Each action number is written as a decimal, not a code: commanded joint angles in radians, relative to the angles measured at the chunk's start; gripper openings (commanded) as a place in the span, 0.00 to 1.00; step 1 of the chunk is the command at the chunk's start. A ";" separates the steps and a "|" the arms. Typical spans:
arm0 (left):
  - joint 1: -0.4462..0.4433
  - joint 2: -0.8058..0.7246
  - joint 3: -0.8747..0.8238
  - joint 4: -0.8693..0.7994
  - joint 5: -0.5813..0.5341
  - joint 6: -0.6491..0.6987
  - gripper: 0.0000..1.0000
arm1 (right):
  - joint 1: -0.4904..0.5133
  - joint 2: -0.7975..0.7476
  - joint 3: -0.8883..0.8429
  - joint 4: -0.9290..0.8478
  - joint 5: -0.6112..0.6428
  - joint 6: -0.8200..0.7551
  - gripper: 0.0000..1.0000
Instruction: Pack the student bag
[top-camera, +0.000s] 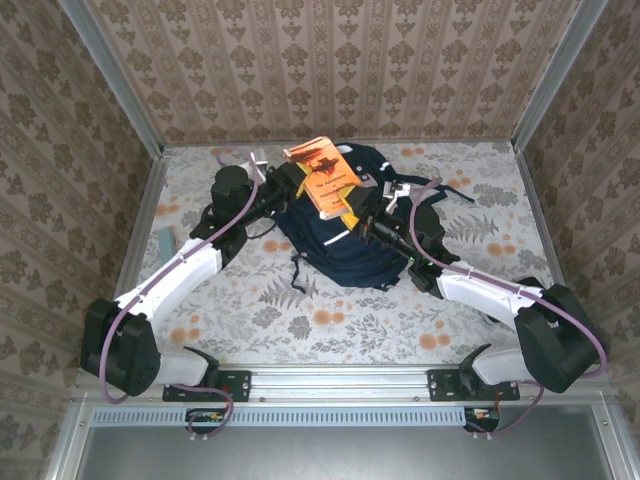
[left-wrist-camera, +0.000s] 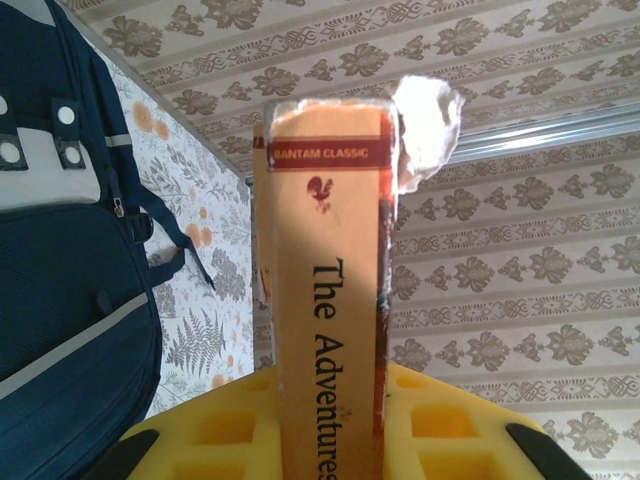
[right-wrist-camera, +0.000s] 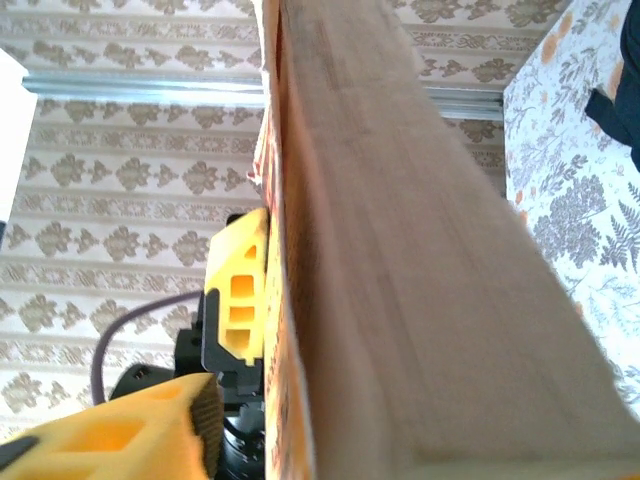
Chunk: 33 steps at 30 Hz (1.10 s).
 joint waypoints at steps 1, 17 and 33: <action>-0.005 -0.026 -0.009 0.074 -0.008 -0.020 0.21 | 0.004 -0.007 0.006 0.048 0.041 0.006 0.50; 0.000 0.001 0.110 -0.565 -0.059 0.495 0.85 | -0.075 -0.303 0.066 -0.766 0.274 -0.476 0.16; -0.308 0.423 0.570 -1.000 -0.350 1.054 0.85 | -0.325 -0.581 0.066 -1.265 0.354 -0.647 0.17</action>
